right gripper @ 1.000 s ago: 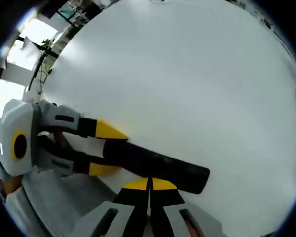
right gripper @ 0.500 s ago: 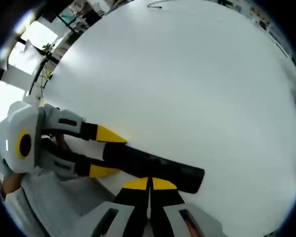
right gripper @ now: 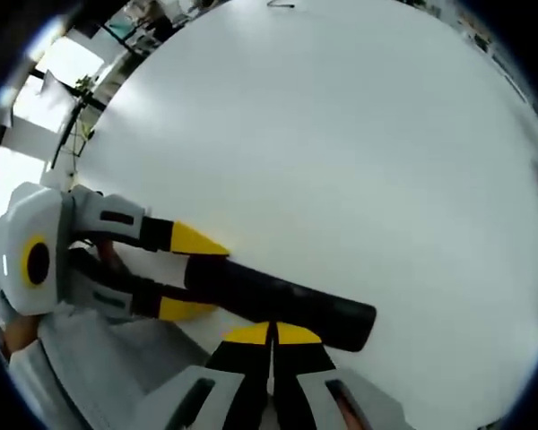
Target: Press the specified remote control buttons in sequence, fully releasing each button before pressing the next.
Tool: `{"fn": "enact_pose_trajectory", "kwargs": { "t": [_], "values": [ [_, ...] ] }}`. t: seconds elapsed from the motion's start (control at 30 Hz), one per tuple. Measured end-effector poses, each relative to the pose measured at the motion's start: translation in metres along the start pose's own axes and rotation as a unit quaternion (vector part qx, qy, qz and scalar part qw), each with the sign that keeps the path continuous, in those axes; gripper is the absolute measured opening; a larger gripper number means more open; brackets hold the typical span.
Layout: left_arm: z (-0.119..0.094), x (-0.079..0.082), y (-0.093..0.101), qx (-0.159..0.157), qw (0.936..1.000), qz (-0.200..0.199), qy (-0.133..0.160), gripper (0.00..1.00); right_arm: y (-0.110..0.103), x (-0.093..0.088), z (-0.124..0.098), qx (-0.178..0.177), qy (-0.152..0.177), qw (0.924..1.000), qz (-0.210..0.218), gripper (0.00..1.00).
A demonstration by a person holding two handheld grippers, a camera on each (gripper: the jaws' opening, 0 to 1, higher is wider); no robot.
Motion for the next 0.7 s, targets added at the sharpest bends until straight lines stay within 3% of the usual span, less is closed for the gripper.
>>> {"fn": "enact_pose_trajectory", "kwargs": {
  "t": [0.17, 0.7],
  "values": [
    [0.0, 0.0004, 0.0005, 0.0, 1.0, 0.001, 0.0, 0.24, 0.0004, 0.0, -0.0001, 0.004, 0.0, 0.9999, 0.011, 0.0],
    [0.0002, 0.0007, 0.0015, -0.001, 1.0, 0.005, 0.0, 0.24, -0.0006, -0.0016, 0.0033, 0.003, -0.009, 0.9999, -0.014, 0.0]
  ]
}}
Point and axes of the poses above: the point that each gripper's makers call its tool centre point, and the gripper's own axes: z roughly forward along the fingers, y roughly to its right, x roughly out of its top, the point moved 3 cm from there along -z, roughly backward along the fingers, and after that the axes turned 11 degrees about y, right-handed, at the moved point
